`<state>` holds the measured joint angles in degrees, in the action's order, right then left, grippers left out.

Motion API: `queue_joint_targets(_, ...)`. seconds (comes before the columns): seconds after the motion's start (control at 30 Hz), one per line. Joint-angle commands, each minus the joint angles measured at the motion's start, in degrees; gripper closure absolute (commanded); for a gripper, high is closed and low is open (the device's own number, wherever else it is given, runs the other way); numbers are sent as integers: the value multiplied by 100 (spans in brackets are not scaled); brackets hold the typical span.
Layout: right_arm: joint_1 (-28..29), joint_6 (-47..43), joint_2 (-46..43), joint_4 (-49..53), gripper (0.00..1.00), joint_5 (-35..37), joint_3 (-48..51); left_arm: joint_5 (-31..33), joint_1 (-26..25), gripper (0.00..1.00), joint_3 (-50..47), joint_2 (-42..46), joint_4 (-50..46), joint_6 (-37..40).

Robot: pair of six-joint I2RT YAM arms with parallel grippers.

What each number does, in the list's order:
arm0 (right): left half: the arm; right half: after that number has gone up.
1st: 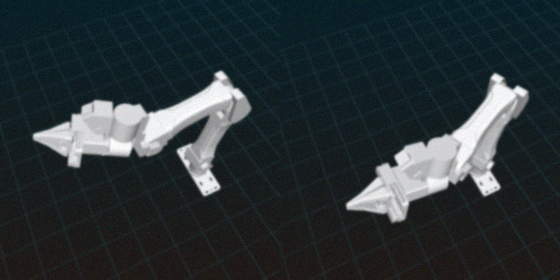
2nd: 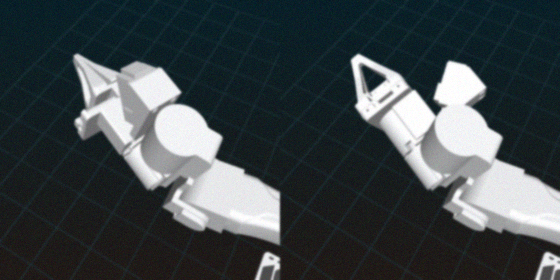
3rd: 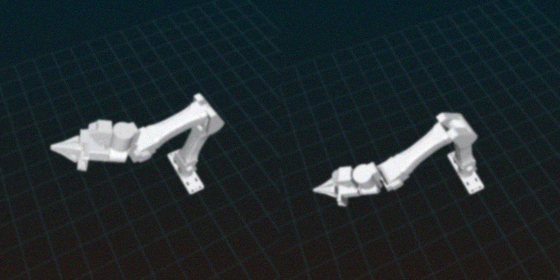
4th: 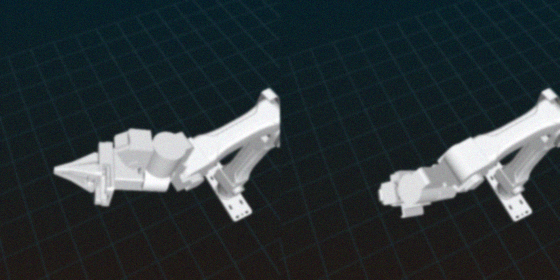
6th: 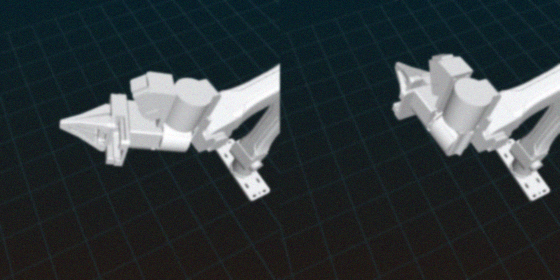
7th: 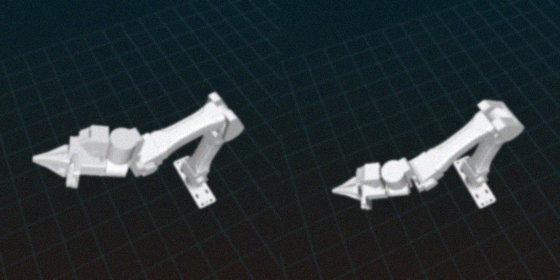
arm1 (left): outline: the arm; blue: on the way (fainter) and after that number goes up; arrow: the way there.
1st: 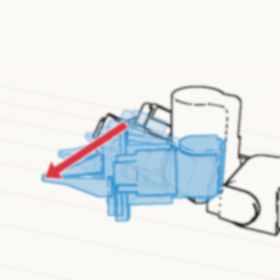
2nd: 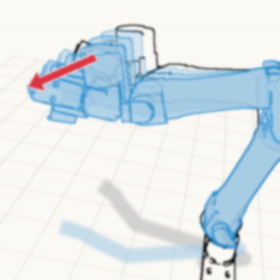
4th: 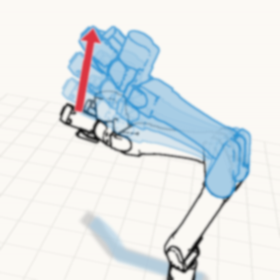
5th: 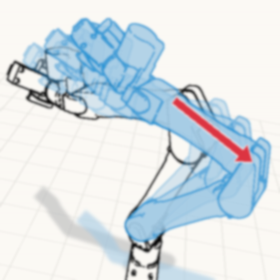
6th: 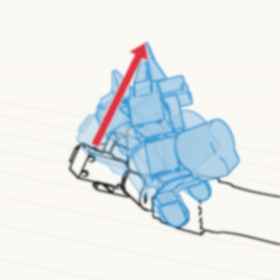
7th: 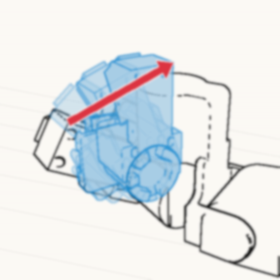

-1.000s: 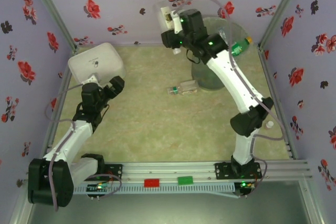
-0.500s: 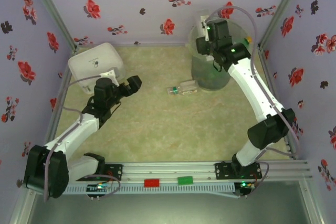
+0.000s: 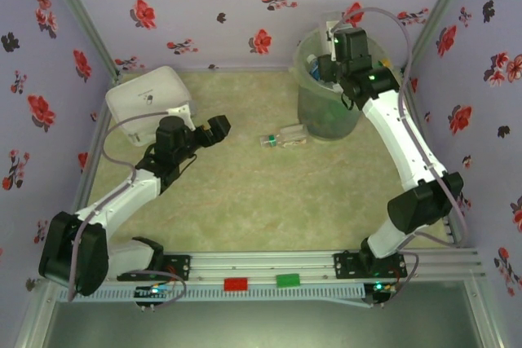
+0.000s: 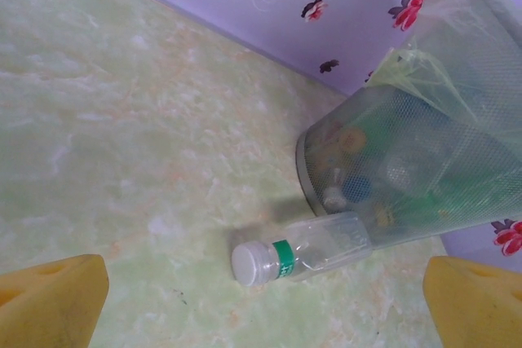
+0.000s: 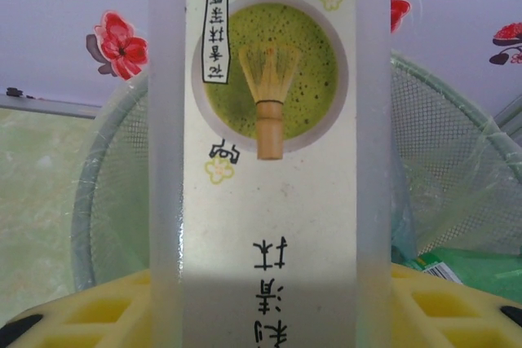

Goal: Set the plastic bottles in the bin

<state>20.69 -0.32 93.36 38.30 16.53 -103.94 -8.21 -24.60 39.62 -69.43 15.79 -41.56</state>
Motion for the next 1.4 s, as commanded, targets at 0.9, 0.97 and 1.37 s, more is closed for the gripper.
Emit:
queue_joint_targets(0.9,355,1638,-1740,-472,0,-683,1609,835,265,0,96,72,-95,-146)
queue_joint_targets(0.97,609,2095,-1968,-512,0,-444,2038,861,444,0,-42,158,22,-312)
queue_joint_targets(1.37,1689,5130,-1403,-2345,0,-399,4355,937,821,0,-650,674,-144,-453)
